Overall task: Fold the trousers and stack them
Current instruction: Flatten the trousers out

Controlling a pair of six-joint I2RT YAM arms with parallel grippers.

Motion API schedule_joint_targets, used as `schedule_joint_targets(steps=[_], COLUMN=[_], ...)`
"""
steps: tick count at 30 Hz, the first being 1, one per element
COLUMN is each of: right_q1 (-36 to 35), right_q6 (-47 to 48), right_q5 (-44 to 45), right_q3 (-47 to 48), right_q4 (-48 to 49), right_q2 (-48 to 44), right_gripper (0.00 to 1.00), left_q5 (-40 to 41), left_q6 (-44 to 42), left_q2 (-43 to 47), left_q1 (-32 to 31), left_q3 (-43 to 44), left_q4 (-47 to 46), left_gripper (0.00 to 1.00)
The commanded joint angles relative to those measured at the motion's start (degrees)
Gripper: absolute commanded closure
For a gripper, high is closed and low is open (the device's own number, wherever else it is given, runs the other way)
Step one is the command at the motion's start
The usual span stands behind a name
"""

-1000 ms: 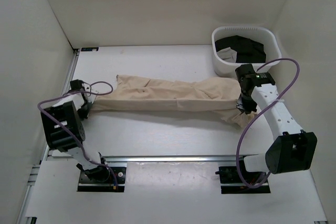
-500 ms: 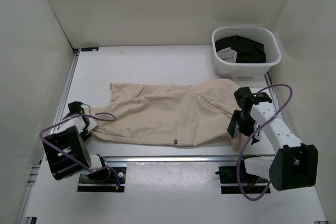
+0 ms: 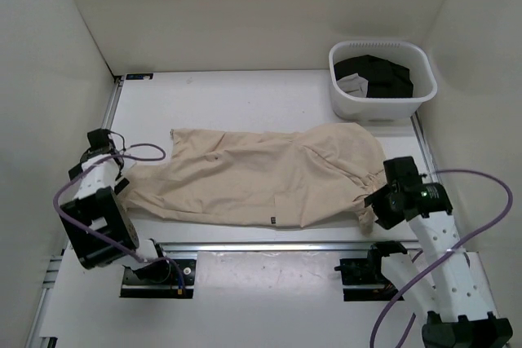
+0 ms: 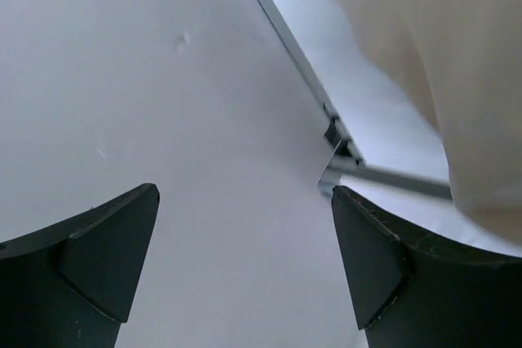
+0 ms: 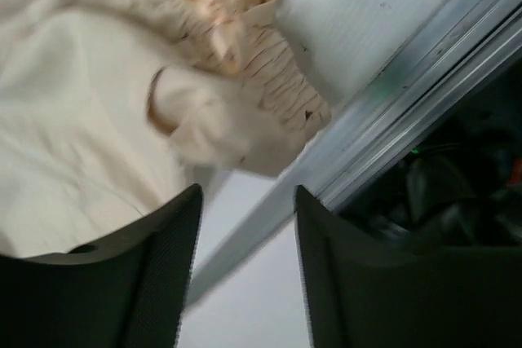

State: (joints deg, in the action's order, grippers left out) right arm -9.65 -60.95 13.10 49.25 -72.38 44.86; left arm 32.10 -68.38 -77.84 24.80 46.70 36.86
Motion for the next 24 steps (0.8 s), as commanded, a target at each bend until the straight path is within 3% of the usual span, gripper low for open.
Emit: schedule_joint_targets(steps=[1,4,6,11,14,18,20,24], right_q1=[0.3,0.3,0.9,0.9,0.9,0.9,1.6,2.2], right_q6=[-18.7,-17.6,-13.8,0.2,4.2,10.1,13.8,18.8], right_q5=[3.0,3.0,2.5,1.7,1.7,12.2,22.1,26.8], right_q3=[-7.8,-13.4,-13.4,-11.4,-11.4,-6.2,0.3,6.2], right_q4=[9.4,21.9,25.3,21.5,21.5,18.9,15.7,12.0], right_q2=[-2.9,0.4,7.6,26.2,31.7,34.8,39.6,44.1], right_gripper=[0.49,0.59,0.71,0.97,0.98,0.98,0.98,0.93], left_q5=[-3.0,-3.7,-4.3,-5.7,-2.5,1.1,1.1,1.1], left_q6=[12.4,18.3,19.7,21.1,20.4,19.6,20.3,20.3], left_q2=[-7.0,-11.4,-12.7,-17.4,-20.8,-24.8,-25.3,-25.4], left_q1=[-0.5,-0.5,-1.1,-1.6,-1.6,-1.6,-1.6,-1.6], left_q3=[6.1,7.5,6.0,0.9,-3.3,-5.9,-5.1,-4.4], left_q4=[1.3,1.3,1.3,0.1,-3.4,-7.8,-7.8,-7.8], left_gripper=[0.02,0.02,0.03,0.03,0.03,0.03,0.03,0.03])
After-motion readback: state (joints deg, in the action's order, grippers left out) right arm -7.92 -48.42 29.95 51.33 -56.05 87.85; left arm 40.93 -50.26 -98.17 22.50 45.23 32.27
